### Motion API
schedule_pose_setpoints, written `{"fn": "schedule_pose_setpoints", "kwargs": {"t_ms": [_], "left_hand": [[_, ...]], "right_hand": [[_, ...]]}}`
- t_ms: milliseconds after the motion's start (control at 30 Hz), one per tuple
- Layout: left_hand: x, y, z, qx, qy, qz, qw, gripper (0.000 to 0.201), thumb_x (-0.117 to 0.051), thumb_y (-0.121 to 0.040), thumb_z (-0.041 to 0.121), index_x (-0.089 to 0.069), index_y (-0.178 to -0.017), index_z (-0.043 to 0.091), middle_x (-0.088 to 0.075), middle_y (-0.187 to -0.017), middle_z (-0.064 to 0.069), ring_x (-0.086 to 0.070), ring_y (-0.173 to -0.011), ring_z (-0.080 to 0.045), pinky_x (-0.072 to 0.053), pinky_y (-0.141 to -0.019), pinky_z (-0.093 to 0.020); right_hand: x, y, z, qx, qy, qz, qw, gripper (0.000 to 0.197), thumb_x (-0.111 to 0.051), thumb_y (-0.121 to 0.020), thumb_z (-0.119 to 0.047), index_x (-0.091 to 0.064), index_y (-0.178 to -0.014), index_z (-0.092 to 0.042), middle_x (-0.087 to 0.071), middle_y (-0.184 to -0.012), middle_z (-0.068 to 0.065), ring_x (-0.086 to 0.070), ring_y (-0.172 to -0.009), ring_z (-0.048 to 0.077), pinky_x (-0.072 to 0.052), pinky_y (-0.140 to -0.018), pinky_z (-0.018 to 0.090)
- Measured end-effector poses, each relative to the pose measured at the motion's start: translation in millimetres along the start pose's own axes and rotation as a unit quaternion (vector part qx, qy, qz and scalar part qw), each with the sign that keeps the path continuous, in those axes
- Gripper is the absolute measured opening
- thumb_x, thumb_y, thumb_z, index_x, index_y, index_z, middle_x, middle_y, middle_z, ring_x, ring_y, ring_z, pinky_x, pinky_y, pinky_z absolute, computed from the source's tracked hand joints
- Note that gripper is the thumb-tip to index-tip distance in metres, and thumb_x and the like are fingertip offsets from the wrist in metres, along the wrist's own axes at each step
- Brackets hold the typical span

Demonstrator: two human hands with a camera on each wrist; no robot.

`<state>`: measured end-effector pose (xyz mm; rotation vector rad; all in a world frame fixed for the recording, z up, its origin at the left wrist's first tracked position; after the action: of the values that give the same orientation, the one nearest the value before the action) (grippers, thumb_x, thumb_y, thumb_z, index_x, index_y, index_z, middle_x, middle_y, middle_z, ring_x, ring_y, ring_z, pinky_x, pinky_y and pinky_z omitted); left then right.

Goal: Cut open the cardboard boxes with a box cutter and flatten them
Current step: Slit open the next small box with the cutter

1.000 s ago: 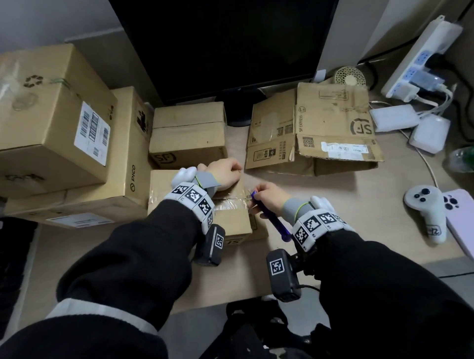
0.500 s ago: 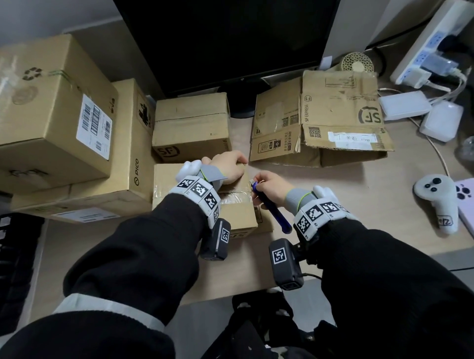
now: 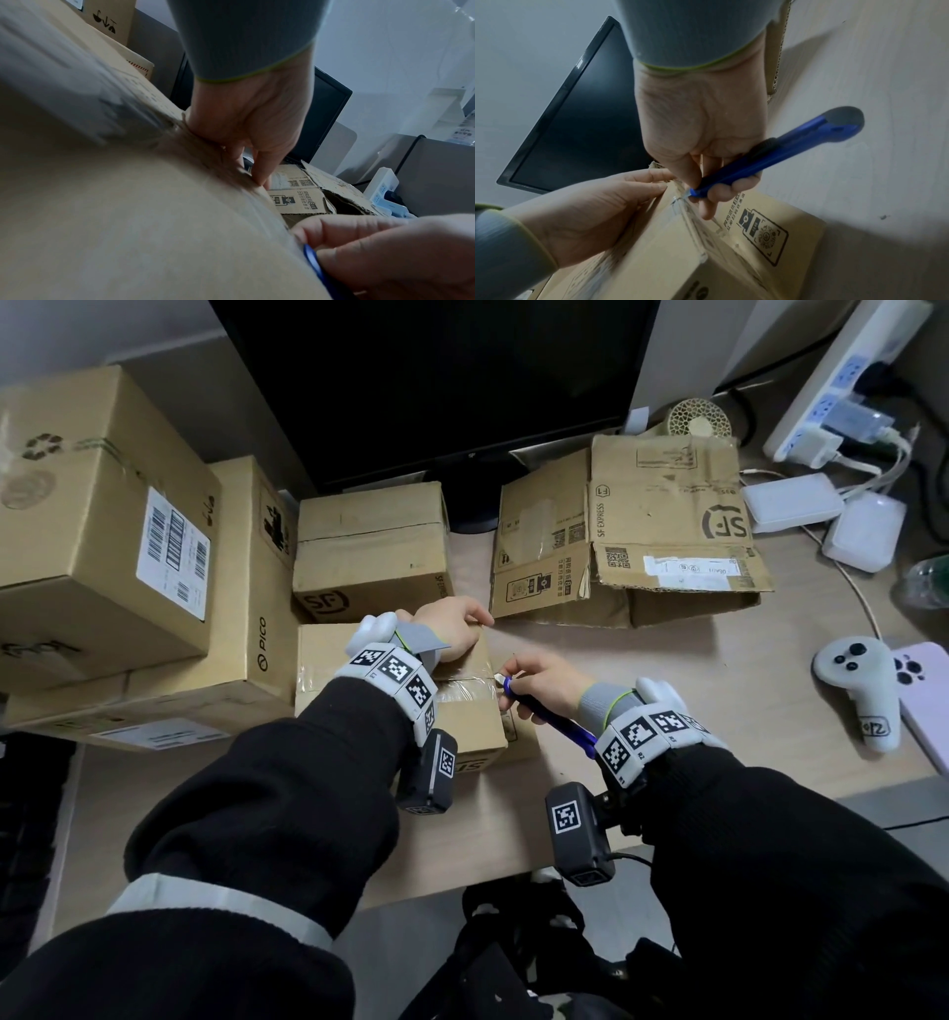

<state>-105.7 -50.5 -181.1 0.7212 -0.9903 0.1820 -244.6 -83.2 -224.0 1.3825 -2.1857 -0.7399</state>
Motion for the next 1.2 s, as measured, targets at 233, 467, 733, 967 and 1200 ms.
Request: {"fn": "schedule_pose_setpoints", "kwargs": {"t_ms": [233,467,733,967,1200], "left_hand": [[2,4,5,-0.001,0.004,0.012,1.0,0.034,-0.044,-0.098,0.017,-0.069,-0.112,0.035,-0.06,-0.126,0.011,-0.05,-0.117,-0.015,-0.018,-0.075,-0.026],[3,5,8,-0.005,0.002,0.0,1.0,0.038,-0.04,-0.099,0.014,-0.069,-0.113,0.033,-0.061,-0.124,0.007,-0.044,-0.091,-0.008,-0.018,-0.054,-0.016],[2,2,5,-0.029,0.042,-0.014,0.999,0.041,-0.039,-0.097,0.005,-0.064,-0.121,0.026,-0.059,-0.127,0.006,-0.051,-0.117,-0.013,-0.02,-0.058,-0.011],[47,19,-33,-0.069,0.224,0.048,0.971,0.039,-0.052,-0.088,-0.003,-0.06,-0.111,0.028,-0.06,-0.121,0.0,-0.063,-0.098,-0.025,-0.053,-0.08,-0.036],[84,71,-122,0.004,0.195,0.075,0.978,0.063,-0.076,-0.078,0.009,-0.048,-0.134,0.008,-0.051,-0.134,-0.008,-0.047,-0.126,-0.02,-0.035,-0.105,-0.025]], "right_hand": [[0,5,11,-0.023,-0.011,-0.031,0.999,0.025,-0.036,-0.095,0.002,-0.05,-0.086,-0.015,-0.061,-0.067,0.006,-0.042,-0.043,0.014,-0.029,-0.041,0.02],[-3,10,17,-0.04,-0.009,-0.056,0.998,0.025,-0.035,-0.094,0.003,-0.05,-0.085,-0.015,-0.061,-0.067,0.007,-0.043,-0.039,0.012,-0.028,-0.039,0.018],[21,21,-4,-0.022,0.03,-0.003,0.999,0.021,-0.041,-0.09,0.003,-0.053,-0.08,-0.011,-0.065,-0.061,0.006,-0.044,-0.042,0.015,-0.029,-0.042,0.019],[14,21,-63,0.089,0.088,0.041,0.991,0.013,-0.052,-0.086,0.001,-0.055,-0.085,-0.012,-0.071,-0.079,0.004,-0.054,-0.062,0.018,-0.042,-0.061,0.029],[-50,19,-116,0.212,0.231,0.024,0.949,0.015,-0.065,-0.084,-0.015,-0.057,-0.079,-0.026,-0.069,-0.088,0.001,-0.058,-0.074,0.013,-0.048,-0.078,0.026]]}}
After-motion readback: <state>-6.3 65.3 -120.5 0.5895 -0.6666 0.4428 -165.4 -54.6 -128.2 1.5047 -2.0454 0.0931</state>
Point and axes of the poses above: each hand's wrist, its own y-axis away from the middle knuckle, its own x-axis out of the back of the hand, z = x × y, the point moved 5 cm from there along -y, towards the middle knuckle
